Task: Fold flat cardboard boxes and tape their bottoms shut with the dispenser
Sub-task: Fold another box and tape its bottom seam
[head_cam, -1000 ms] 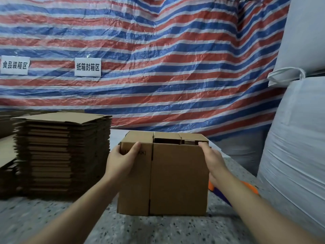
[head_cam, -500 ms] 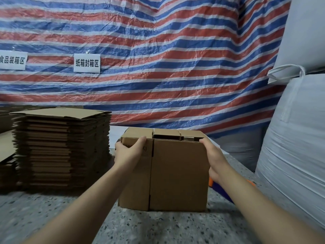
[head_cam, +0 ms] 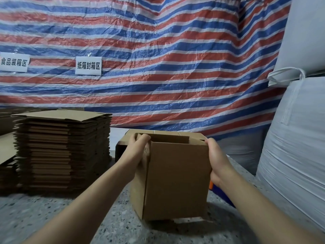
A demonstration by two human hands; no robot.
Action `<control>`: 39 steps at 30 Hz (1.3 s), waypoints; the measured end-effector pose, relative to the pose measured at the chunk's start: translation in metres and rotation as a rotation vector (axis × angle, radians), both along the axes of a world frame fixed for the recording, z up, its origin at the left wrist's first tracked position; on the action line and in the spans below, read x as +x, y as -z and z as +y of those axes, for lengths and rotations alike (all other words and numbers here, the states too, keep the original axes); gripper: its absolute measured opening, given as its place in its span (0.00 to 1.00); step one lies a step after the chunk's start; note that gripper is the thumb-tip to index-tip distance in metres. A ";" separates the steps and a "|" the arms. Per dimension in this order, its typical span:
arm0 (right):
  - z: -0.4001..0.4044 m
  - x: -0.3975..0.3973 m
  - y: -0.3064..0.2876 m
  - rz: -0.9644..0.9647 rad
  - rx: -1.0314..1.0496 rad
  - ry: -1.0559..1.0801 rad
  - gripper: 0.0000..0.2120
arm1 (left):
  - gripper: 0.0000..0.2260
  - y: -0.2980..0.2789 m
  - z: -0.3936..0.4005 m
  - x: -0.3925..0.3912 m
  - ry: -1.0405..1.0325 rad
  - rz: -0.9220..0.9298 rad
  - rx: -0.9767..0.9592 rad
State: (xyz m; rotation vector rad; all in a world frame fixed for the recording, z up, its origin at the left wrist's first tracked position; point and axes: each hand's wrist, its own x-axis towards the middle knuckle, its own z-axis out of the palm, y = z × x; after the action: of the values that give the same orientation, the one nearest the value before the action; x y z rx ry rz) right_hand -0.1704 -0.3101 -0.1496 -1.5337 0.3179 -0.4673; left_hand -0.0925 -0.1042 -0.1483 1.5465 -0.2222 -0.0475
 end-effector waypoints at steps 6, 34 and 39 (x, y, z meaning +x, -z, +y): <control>0.024 -0.013 0.004 -0.079 -0.042 0.077 0.24 | 0.19 0.007 0.011 0.000 0.166 0.097 -0.147; -0.002 -0.013 0.053 0.071 0.139 -0.059 0.26 | 0.21 0.026 -0.001 -0.015 0.136 0.218 -0.324; 0.003 -0.004 0.043 0.026 0.254 -0.070 0.39 | 0.19 0.027 -0.003 -0.019 0.116 0.187 -0.322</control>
State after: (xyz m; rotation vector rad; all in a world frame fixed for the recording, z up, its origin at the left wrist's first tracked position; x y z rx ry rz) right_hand -0.1746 -0.3075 -0.1927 -1.2992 0.3295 -0.3385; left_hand -0.1119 -0.1076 -0.1750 1.1994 -0.1623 -0.2358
